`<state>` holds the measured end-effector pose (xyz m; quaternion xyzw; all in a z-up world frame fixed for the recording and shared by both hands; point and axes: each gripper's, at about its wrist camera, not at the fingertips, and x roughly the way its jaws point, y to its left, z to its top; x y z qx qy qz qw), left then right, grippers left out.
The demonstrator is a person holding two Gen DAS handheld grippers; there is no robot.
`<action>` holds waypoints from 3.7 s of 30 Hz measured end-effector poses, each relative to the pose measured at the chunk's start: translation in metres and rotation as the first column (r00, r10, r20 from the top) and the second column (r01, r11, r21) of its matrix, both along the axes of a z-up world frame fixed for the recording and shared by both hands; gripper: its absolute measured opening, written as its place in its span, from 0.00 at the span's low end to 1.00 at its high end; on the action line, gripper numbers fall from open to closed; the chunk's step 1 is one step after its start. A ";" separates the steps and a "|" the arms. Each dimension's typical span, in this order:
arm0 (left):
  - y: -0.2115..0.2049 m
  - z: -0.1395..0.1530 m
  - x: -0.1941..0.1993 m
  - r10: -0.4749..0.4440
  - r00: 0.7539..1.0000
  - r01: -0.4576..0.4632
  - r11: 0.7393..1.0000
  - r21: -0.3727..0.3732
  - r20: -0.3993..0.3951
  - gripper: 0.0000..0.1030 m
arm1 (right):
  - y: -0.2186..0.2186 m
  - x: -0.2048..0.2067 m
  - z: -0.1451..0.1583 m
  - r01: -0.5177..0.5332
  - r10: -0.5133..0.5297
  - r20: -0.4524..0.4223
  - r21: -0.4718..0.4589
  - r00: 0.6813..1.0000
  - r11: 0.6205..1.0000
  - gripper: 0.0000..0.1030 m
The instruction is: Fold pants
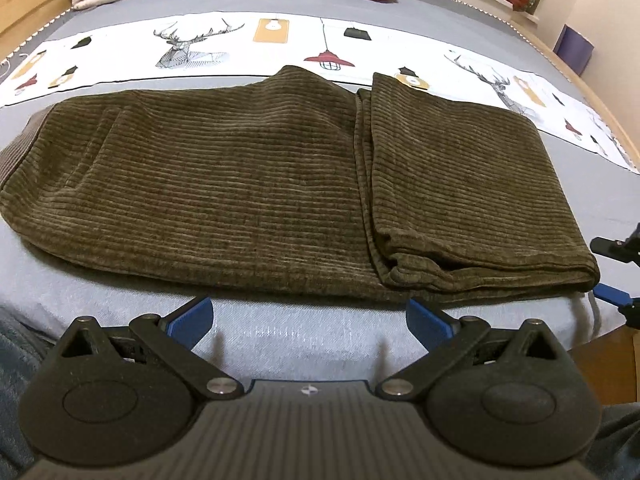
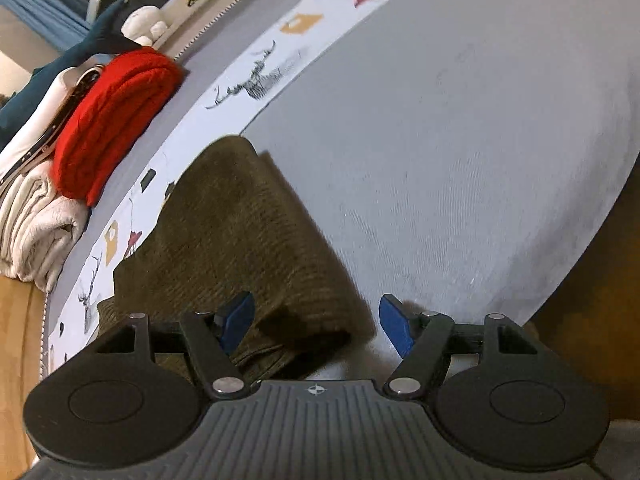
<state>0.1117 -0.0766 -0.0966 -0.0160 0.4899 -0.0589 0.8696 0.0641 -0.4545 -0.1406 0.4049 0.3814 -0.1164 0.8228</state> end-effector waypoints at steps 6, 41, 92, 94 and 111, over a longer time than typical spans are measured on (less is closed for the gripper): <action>0.011 0.000 0.001 0.020 1.000 -0.020 1.000 -0.011 -0.003 1.00 | 0.004 0.003 -0.005 0.052 -0.051 -0.012 0.045 0.999 0.998 0.70; -0.020 -0.023 0.033 0.298 0.949 -0.314 0.922 -0.224 -0.106 1.00 | 0.005 0.020 -0.019 0.088 -0.088 -0.013 0.097 0.996 0.991 0.82; 0.291 0.052 0.094 0.349 0.924 -0.326 0.932 -0.157 0.155 1.00 | 0.234 0.083 0.120 -0.050 0.243 0.197 -0.670 0.950 0.741 0.29; 0.305 0.050 0.092 0.364 0.924 -0.338 0.921 -0.195 0.119 1.00 | 0.300 0.091 0.129 -0.108 0.388 0.213 -0.745 0.897 0.658 0.29; 0.353 0.035 0.071 0.301 0.954 -0.278 0.899 -0.338 0.014 1.00 | 0.487 0.086 0.052 -0.754 0.898 0.217 -0.488 0.383 0.440 0.56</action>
